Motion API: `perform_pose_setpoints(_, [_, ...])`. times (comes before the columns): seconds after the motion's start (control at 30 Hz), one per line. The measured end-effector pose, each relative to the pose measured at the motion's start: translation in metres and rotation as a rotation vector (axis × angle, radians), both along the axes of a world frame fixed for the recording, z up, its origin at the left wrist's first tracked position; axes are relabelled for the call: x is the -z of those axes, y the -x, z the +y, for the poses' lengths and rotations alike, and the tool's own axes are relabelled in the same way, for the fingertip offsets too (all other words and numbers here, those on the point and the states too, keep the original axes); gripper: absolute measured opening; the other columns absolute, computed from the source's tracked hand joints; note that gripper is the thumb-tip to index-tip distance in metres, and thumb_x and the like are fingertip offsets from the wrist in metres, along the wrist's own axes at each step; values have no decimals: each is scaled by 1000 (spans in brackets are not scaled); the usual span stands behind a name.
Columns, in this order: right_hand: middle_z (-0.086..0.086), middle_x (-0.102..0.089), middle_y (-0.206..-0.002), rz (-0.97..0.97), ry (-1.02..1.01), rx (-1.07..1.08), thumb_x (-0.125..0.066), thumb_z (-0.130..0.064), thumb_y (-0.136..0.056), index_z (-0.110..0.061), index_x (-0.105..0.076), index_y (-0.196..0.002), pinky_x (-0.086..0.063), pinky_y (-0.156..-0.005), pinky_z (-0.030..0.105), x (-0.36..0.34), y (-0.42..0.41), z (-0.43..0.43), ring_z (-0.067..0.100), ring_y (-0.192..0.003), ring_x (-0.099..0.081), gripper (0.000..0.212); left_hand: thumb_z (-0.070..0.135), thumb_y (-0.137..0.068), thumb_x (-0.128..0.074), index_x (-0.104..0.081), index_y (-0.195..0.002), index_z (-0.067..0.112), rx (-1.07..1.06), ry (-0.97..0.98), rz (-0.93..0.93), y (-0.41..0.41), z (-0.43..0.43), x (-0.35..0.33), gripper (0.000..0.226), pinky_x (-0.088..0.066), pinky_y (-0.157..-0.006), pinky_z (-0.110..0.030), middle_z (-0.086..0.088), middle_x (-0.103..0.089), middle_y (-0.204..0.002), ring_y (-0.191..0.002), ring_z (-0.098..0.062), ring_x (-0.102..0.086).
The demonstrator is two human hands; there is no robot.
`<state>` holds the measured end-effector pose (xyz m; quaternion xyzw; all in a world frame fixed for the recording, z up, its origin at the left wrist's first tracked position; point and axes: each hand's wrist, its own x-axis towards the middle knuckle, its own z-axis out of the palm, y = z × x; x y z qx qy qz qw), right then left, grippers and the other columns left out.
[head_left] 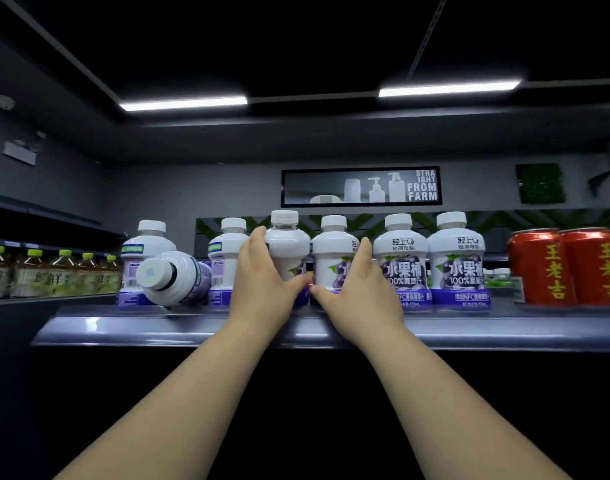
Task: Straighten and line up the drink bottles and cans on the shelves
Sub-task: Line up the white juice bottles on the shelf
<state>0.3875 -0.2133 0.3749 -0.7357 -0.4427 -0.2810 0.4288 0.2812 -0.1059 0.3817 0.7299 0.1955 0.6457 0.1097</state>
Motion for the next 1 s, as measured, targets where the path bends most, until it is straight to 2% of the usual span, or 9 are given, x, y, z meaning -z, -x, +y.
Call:
perform_pose_setpoints(0.07, [15,-37,-149,-15,7,-2,-66,-65,-80,-8,7,-155,-42,-96,39,1,2,-3,32,-130,-47,119,31,-64,-89,-36,-143,16,-11,-29,49,8,6,-6,97,-33,-100,-23,-4,-48,-135,-123,-18,-43])
perform_pose_setpoints(0.2, [14,-37,-149,0,31,-32,-68,-70,-76,-10,-3,-156,-41,-98,40,-1,2,-6,32,-132,-45,119,40,-55,-88,-42,-140,26,51,17,146,31,21,-16,98,-47,-101,-40,1,-56,-128,-116,-19,-55])
perform_pose_setpoints(0.33, [11,-45,-143,-11,38,-36,-65,-62,-80,-13,-14,-153,-42,-93,40,-1,2,-4,31,-127,-48,102,43,-58,-83,-38,-142,32,108,89,182,34,22,-12,96,-49,-97,-36,9,-60,-124,-111,-15,-60])
perform_pose_setpoints(0.47, [11,-54,-136,-33,100,6,-59,-59,-84,-12,0,-155,-40,-78,38,0,2,1,32,-118,-56,104,50,-60,-89,-30,-147,23,-7,25,180,22,19,-2,108,-39,-105,-34,3,-47,-141,-128,-17,-45])
perform_pose_setpoints(0.6, [13,-43,-146,-25,35,12,-64,-69,-79,-11,0,-154,-42,-96,39,2,4,-1,31,-130,-47,114,50,-66,-85,-16,-155,24,-78,40,174,19,18,2,115,-31,-107,-33,-6,-30,-144,-131,-20,-36])
perform_pose_setpoints(0.67, [13,-43,-146,-18,19,18,-63,-73,-77,-11,1,-154,-42,-98,39,2,5,-1,31,-130,-47,118,53,-65,-81,-16,-153,21,-37,53,153,20,21,4,114,-33,-112,-38,-7,-35,-148,-135,-22,-38])
perform_pose_setpoints(0.73, [12,-50,-142,-28,49,42,-58,-76,-79,-12,7,-156,-45,-91,39,2,6,1,31,-125,-52,120,56,-65,-73,-17,-151,23,-16,86,163,23,24,4,108,-42,-106,-45,-6,-49,-143,-127,-26,-50])
perform_pose_setpoints(0.87, [12,-56,-135,-52,66,91,-53,-71,-85,-12,10,-155,-46,-83,40,2,7,3,31,-118,-57,112,50,-74,-73,-32,-140,24,-87,38,224,22,23,4,82,-47,-93,-42,-2,-62,-126,-116,-29,-56])
perform_pose_setpoints(1.0, [13,-53,-136,-36,32,86,-56,-65,-87,-11,6,-156,-45,-84,39,4,5,2,32,-119,-54,107,60,-70,-78,-25,-146,20,-112,35,222,19,20,4,100,-44,-94,-41,-8,-56,-134,-123,-30,-51])
